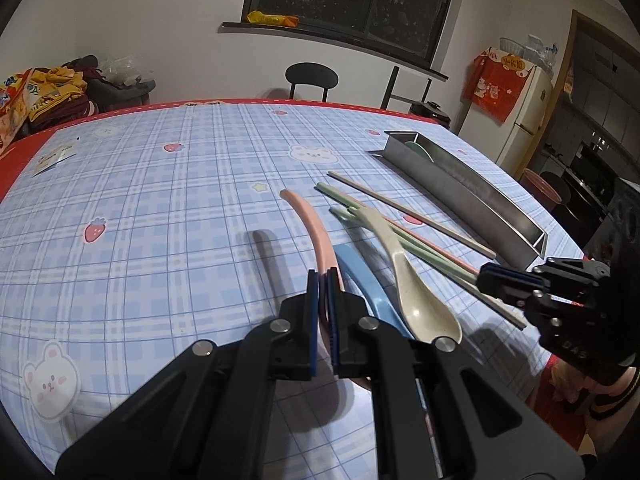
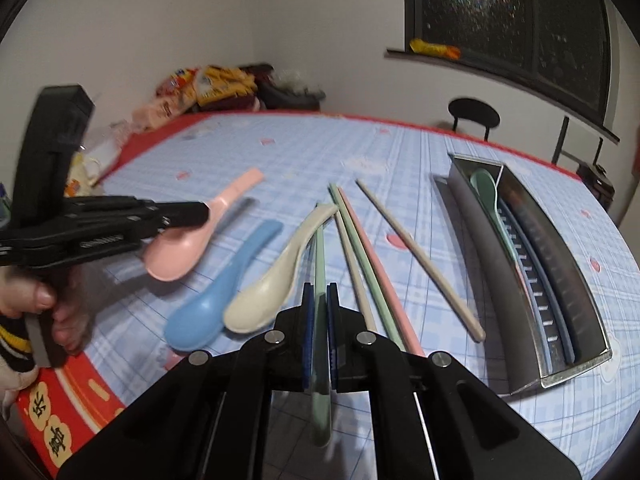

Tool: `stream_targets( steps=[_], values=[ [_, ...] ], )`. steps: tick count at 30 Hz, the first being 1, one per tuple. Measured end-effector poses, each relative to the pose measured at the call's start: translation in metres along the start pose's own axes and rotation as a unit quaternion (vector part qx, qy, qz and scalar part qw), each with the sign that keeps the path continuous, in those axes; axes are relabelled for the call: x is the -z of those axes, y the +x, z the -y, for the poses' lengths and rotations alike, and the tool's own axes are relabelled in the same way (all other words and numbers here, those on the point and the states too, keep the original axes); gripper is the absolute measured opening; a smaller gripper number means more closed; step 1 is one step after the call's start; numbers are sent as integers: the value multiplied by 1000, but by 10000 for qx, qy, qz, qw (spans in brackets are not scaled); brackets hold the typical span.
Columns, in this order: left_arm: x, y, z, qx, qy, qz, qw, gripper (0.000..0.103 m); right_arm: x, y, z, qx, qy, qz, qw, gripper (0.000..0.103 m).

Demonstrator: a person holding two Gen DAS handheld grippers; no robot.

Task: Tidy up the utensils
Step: 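Lift the green chopstick with the right gripper while the left gripper holds the pink spoon, then carry the pink spoon and green chopstick over the steel tray and lower them inside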

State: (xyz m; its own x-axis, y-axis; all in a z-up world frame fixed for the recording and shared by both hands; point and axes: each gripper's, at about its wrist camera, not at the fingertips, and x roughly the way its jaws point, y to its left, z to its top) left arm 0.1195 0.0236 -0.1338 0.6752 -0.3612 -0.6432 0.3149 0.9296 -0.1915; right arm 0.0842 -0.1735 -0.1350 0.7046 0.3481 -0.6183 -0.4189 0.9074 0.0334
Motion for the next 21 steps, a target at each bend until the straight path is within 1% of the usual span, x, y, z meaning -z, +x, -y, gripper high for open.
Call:
stream_targets(
  steps=[4,9,13,18,21],
  values=[
    [0,-3,-2,-19,-31,51,10000,8,-1,1,1,16,20,-4,10000,7],
    [0,-5,-4,-18,-82,96,9999,8,0,-3,5,23,164,100,9998,7],
    [1,-7,-5,-33,-102,153,9998,8,2,-14,11,74,361,388,9986,6],
    [2,-10,-5,-98,-115,226,9996,8,3,-27,21,67,636,623,9960,6],
    [1,-12,-5,-131,-119,260,9995,8,-2,-39,27,119,651,810,9945,6]
  ],
)
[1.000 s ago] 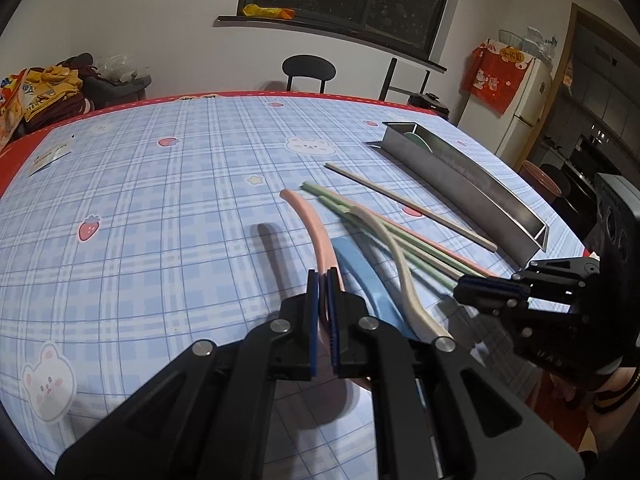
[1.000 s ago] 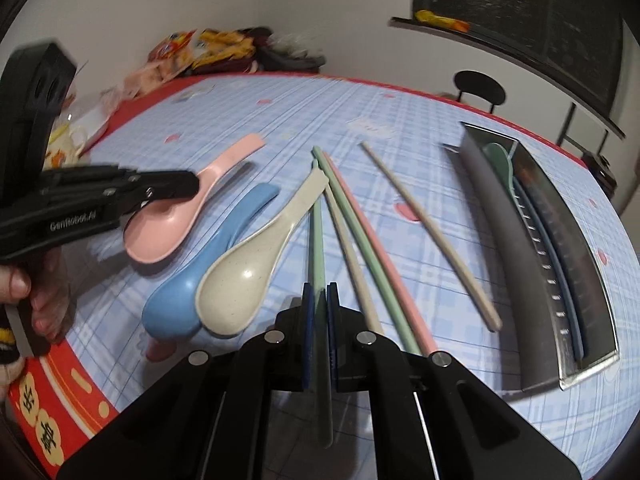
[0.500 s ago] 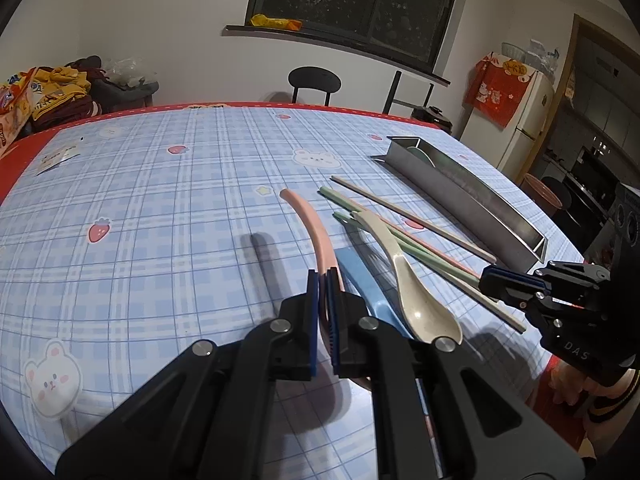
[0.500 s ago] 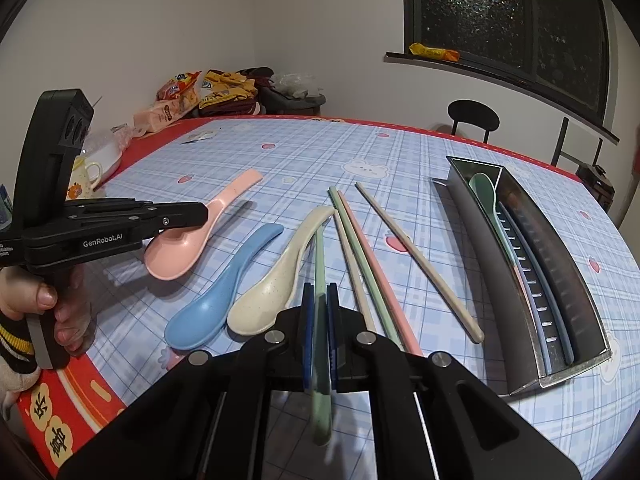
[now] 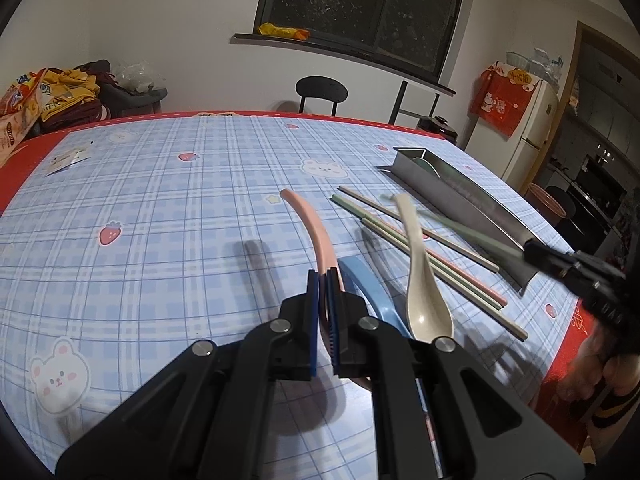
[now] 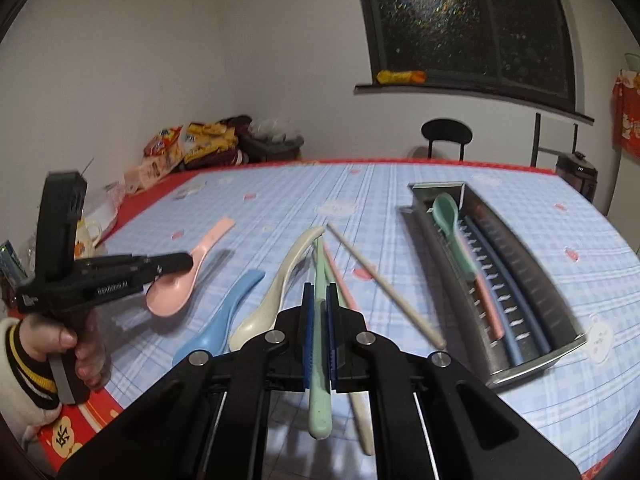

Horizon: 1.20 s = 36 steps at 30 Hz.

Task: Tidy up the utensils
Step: 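Carry the pink spoon and green chopstick over the steel tray and lower them inside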

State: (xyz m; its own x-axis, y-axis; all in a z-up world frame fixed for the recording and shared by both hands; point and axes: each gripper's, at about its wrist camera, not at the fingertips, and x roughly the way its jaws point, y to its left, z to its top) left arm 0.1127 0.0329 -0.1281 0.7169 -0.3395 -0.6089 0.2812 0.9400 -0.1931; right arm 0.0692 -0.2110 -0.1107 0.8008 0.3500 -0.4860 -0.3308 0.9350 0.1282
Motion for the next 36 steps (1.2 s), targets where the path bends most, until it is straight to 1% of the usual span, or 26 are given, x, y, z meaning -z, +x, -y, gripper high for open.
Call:
stream_targets(
  steps=[6,12,15,19,24,30,32,36],
  values=[
    [0,-2,-4,-61,-102,52,9999,8,-6,-12,16,152,76,205,9996,6],
    [-1,-4,-3,-177,-92,106,9997,8,2,-17,36,176,285,237,9992,6],
    [-1,-3,-4,-220,-115,68,9997,8,5,-20,44,158,350,266,9989,6],
    [-3,-7,-4,-238,-188,110,9995,8,5,-27,58,131,419,332,9985,6],
    [-17,-14,2,-142,-352,160,9992,8,-4,-32,79,113,492,467,9976,6],
    [-47,-6,44,153,-206,126,9996,8,-18,-27,109,195,594,526,9967,6],
    [-61,5,66,321,-166,59,9993,8,-25,-22,120,269,608,508,9965,6],
    [-84,33,104,499,-64,-49,9987,8,-37,-9,141,369,731,434,9957,6]
  ],
)
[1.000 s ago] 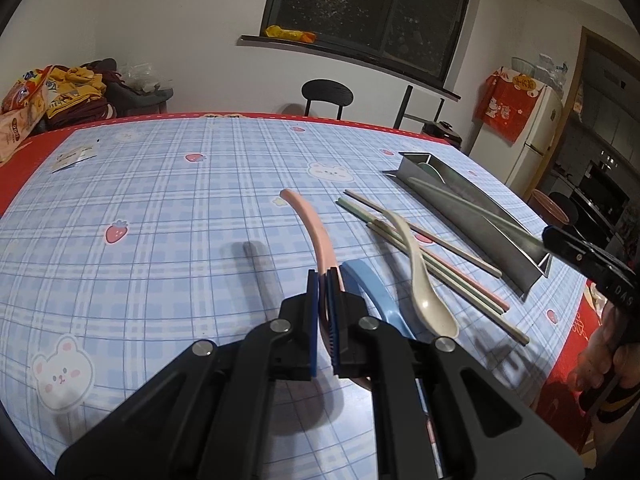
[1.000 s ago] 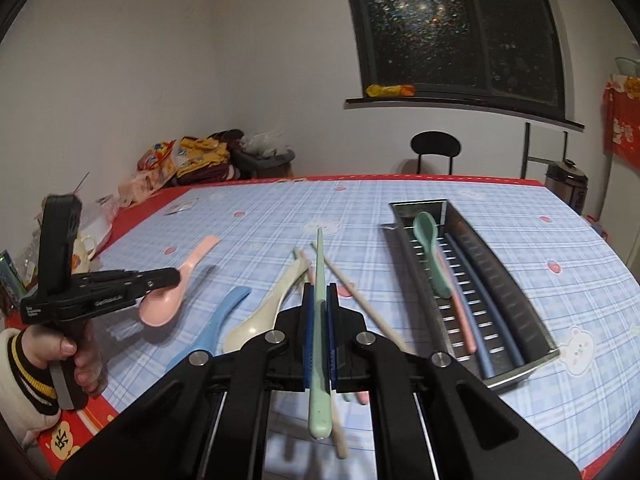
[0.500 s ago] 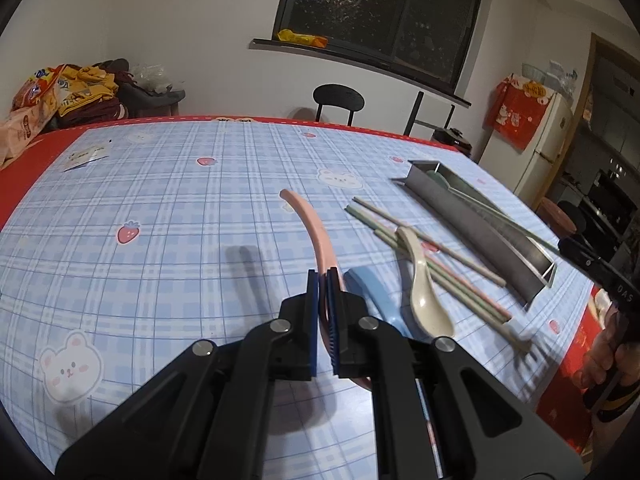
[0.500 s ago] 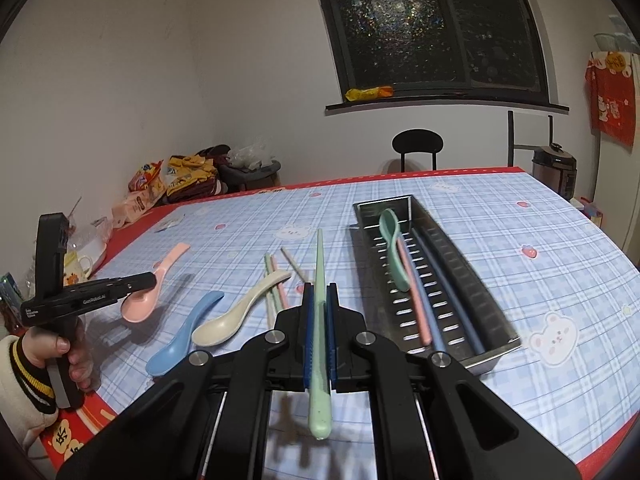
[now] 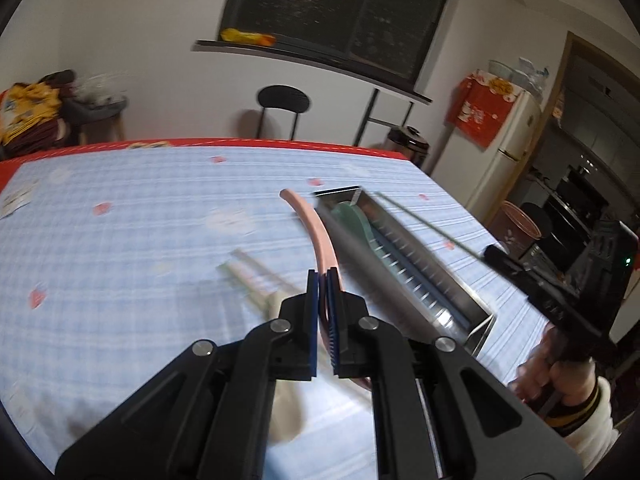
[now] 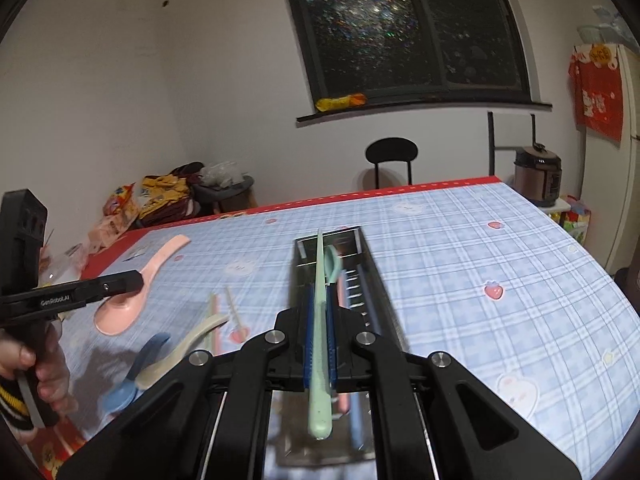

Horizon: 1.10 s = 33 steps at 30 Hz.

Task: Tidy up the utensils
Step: 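Carry the pink spoon and green chopstick over the steel tray and lower them inside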

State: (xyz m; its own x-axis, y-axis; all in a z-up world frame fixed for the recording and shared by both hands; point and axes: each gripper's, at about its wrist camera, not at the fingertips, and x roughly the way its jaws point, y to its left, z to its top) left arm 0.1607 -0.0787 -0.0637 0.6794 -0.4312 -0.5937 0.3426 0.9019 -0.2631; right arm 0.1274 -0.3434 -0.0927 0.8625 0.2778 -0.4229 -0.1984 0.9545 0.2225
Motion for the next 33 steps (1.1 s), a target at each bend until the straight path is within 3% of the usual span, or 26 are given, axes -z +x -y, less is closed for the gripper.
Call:
stream_targets(
  steps=[8,15,33],
  values=[
    [-36,85,49,66,-58,-353,9993,8,-1,26,26,-119,337,-248,9991,6],
    [-43,142,57,-281,-151,-690,9971,8,7,39,43,-138,630,-587,9962,6],
    [-42,176,68,-670,-108,-1033,9923,8,6,55,52,-91,770,-806,9937,6]
  ],
)
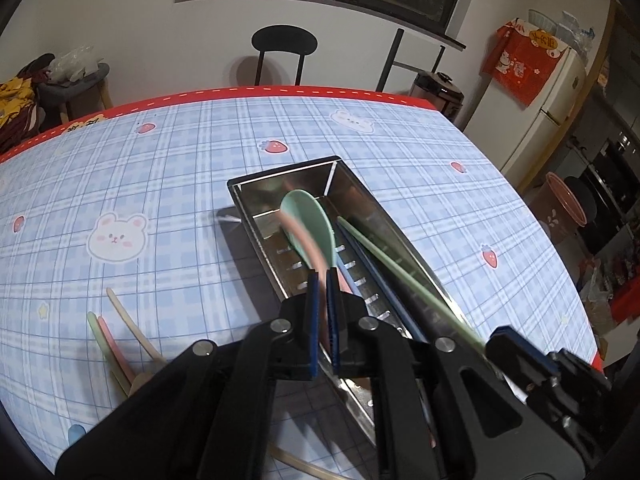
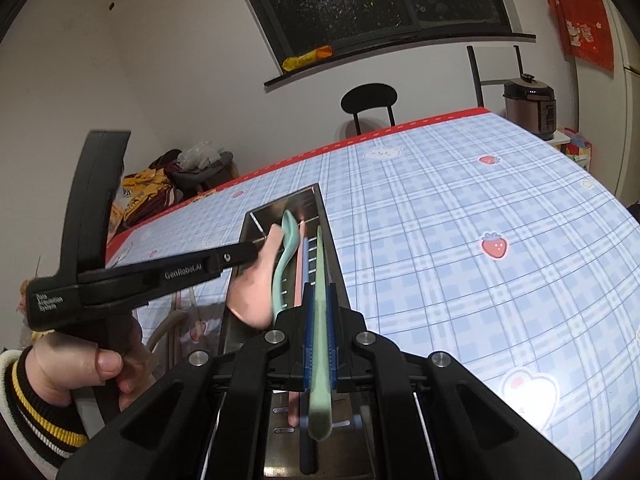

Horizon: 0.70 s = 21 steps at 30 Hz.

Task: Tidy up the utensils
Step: 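Carry the pink spoon and green chopstick over the steel tray and lower them inside, then open both grippers to release the spoon and chopstick into the tray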

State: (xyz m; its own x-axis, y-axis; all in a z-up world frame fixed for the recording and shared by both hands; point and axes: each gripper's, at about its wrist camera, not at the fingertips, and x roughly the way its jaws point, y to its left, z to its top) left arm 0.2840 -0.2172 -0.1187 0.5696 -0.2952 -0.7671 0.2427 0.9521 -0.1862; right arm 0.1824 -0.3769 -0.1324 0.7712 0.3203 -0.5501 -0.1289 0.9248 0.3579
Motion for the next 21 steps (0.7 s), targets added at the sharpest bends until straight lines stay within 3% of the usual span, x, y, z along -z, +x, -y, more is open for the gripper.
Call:
stream_targets(
  steps=[5,7,9,10,12,14,15,16,17,18,19,21],
  values=[
    [-2,-4,-1,-24,34,52,10000,9,1,1,2,-108,26,-6,9999,7],
    [-3,-12,-1,-58,124,150,9998,15,-1,-6,2,-130,36,139,9998,14],
    [-4,-24,-3,-127,206,283,9993,22,-2,-13,2,-96,76,324,9994,43],
    [-5,-30,-5,-147,231,336,9991,26,-2,-17,2,-70,84,423,9990,48],
    [-5,-45,-11,-213,279,458,9983,35,-2,-23,2,85,93,579,9982,73],
    [-3,-59,-17,-319,316,590,9972,54,-2,-26,3,299,113,663,9973,88],
    [-1,-67,-20,-397,352,662,9964,58,-2,-27,4,436,117,701,9965,96],
    [0,-73,-22,-456,378,701,9958,64,-1,-28,4,530,113,718,9959,97],
    [2,-79,-25,-540,408,738,9950,81,-1,-28,4,625,102,733,9953,97],
    [6,-88,-29,-677,429,803,9935,91,0,-27,5,695,92,734,9948,97],
    [9,-96,-32,-731,445,889,9924,97,0,-27,4,773,71,727,9943,97],
    [15,-108,-39,-841,498,961,9906,97,1,-29,3,959,13,794,9922,97]
  ],
)
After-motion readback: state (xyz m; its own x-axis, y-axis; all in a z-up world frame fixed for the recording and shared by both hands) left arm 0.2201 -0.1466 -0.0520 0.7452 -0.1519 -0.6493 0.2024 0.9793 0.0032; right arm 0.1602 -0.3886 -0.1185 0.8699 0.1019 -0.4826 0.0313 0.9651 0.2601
